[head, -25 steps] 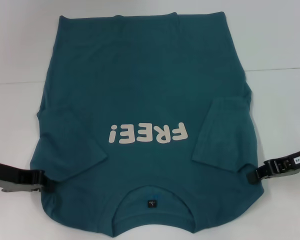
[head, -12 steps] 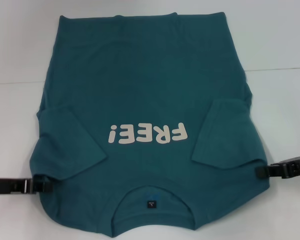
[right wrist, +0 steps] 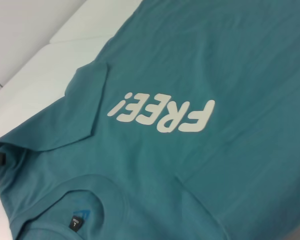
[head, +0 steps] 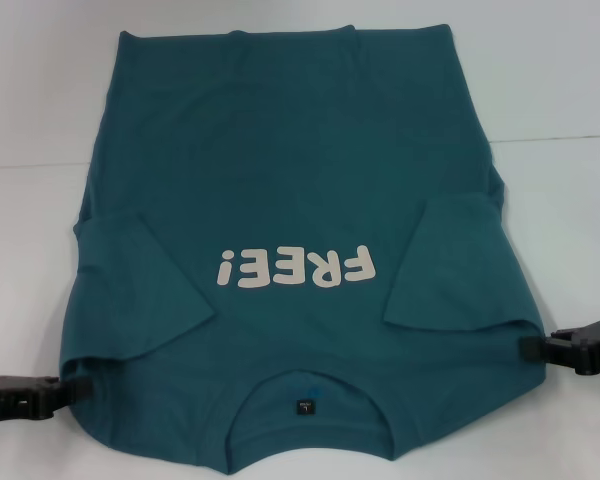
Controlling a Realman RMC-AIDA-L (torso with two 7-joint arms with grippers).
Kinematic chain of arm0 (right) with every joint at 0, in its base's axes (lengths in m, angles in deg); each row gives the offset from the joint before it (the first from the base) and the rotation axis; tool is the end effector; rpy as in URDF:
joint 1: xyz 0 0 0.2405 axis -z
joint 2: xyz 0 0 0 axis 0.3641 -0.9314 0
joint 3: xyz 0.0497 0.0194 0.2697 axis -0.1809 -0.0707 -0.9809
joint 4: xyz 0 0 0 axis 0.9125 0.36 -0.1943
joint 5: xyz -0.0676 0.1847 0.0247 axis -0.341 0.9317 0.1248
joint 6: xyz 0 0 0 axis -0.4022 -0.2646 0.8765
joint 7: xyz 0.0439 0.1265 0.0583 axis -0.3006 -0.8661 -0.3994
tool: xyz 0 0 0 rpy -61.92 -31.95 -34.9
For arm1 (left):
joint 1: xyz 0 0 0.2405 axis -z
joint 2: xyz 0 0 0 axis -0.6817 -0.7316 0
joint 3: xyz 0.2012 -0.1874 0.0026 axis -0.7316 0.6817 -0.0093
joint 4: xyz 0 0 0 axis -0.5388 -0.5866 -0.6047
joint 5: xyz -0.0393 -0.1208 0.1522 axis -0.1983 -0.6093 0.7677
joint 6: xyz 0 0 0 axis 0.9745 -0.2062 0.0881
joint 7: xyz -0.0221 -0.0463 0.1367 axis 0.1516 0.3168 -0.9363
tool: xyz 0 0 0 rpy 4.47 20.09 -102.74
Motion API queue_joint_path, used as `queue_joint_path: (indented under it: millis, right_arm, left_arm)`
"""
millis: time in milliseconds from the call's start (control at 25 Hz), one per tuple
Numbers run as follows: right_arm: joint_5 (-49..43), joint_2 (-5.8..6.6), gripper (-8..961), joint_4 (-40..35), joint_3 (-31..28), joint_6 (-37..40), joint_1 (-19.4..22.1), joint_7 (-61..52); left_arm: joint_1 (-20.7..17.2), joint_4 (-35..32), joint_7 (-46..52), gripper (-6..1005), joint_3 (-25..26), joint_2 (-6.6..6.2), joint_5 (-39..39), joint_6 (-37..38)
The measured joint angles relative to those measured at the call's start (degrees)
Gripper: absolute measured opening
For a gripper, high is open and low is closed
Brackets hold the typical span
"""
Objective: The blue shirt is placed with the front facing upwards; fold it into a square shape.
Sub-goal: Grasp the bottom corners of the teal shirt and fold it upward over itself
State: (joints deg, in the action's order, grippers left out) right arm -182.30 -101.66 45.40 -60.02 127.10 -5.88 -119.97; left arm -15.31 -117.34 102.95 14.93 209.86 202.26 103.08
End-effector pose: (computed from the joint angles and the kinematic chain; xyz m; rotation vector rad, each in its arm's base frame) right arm 0.3505 0.3144 0.0362 -2.4586 1.2953 0.3924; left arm -0.3468 0.3093 0.0073 -2.3472 -1.4005 -0.3840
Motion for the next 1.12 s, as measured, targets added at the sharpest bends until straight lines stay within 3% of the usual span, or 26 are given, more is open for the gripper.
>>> queue_joint_path:
  millis: [320,600,1120]
  right_arm:
    - [4.15,-1.57,94,0.02,-1.48,2.55,3.22,10.09]
    - [5.07,-2.19,96,0.21,-5.06,7.69,6.01,17.05]
    - [5.05,-1.70,99,1.73,-13.67,15.40,10.75,25.67]
  left_arm:
    - [-2.17,0.21,-9.69,50,4.70,-0.11,-4.21,6.56]
    - [-4.20,1.29,-18.45,50,5.59,0.36,-5.82,10.90]
    - [-8.89,2.94,-28.89,49,13.46,0.73,-5.34,16.38]
